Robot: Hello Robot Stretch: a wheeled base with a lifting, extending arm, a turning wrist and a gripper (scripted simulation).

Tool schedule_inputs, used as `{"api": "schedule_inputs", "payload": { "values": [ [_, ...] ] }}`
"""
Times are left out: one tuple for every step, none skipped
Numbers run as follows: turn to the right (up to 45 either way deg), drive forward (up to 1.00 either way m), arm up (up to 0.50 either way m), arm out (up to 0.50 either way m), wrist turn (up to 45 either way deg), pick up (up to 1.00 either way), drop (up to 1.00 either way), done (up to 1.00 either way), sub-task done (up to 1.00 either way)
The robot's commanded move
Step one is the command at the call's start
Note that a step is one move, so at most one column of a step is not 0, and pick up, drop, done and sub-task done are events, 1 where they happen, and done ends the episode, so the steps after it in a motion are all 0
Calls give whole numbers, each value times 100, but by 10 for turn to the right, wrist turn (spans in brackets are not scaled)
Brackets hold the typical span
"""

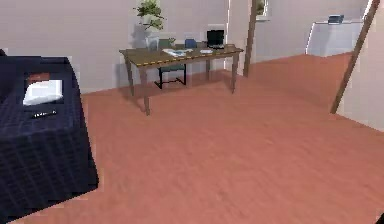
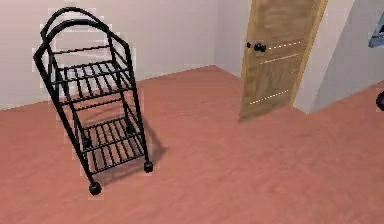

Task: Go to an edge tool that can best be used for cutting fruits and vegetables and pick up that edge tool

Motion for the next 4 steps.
{"api": "schedule_inputs", "payload": {
  "values": [
    [240, 0, 0, 0, 0, 0, 0, 0, 0],
    [0, 100, 0, 0, 0, 0, 0, 0, 0],
    [60, 0, 0, 0, 0, 0, 0, 0, 0],
    [30, 0, 0, 0, 0, 0, 0, 0, 0]
  ]
}}
